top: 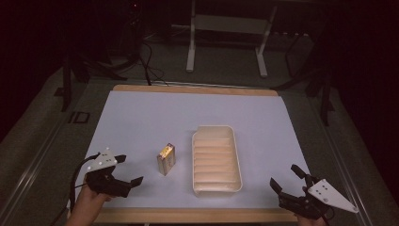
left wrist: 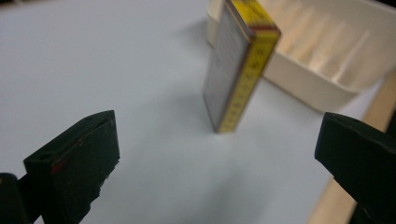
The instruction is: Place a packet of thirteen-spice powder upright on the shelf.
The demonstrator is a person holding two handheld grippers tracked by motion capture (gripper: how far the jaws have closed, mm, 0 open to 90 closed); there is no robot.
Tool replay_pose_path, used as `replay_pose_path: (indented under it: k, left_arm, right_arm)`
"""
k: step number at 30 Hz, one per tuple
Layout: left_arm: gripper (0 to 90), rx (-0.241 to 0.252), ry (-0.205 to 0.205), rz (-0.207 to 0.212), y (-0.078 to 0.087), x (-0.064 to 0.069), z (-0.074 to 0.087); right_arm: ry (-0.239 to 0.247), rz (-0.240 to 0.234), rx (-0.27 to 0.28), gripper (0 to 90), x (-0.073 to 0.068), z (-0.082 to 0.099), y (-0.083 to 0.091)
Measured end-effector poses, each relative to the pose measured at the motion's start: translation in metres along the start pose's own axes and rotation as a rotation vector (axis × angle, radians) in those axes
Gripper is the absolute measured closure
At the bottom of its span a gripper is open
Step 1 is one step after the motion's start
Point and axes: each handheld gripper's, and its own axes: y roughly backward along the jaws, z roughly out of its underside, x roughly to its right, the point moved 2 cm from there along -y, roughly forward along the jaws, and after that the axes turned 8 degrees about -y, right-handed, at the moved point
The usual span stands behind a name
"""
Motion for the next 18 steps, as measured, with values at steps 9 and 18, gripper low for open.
replay_pose_path:
  k: [9,18]
  left_arm:
    - [0.0,-0.187,0.009,0.020,-0.011,0.006,0.000]
    - [0.0,-0.301,-0.002,0.008,-0.013,0.007,-0.005]
  right_arm:
    - [0.000,-0.001,-0.012,13.6,0.000,0.001,-0.001]
    - [0.002,-0.010,-0.018,13.6,-0.001,0.001,-0.002]
